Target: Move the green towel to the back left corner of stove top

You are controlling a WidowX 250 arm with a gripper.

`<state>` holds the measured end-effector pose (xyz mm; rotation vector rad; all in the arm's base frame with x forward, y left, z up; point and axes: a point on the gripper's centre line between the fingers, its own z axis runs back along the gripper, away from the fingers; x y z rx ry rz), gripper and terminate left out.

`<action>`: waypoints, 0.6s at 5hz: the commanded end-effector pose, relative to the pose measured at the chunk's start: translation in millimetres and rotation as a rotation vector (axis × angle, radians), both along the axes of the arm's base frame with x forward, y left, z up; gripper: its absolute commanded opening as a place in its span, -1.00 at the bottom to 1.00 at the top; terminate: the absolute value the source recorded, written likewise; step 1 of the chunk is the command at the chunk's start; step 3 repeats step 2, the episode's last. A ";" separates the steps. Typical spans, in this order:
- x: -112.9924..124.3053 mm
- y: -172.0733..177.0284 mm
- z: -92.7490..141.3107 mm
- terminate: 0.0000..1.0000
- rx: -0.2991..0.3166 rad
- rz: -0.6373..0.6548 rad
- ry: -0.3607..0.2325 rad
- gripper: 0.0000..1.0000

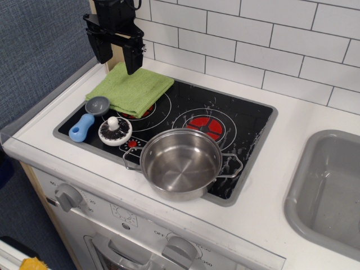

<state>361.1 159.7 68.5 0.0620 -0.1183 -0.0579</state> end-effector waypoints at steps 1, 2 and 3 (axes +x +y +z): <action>-11.2 9.4 25.6 -1.00 0.062 -0.017 -0.035 1.00; -11.2 9.4 25.6 1.00 0.062 -0.017 -0.035 1.00; -11.2 9.4 25.6 1.00 0.062 -0.017 -0.035 1.00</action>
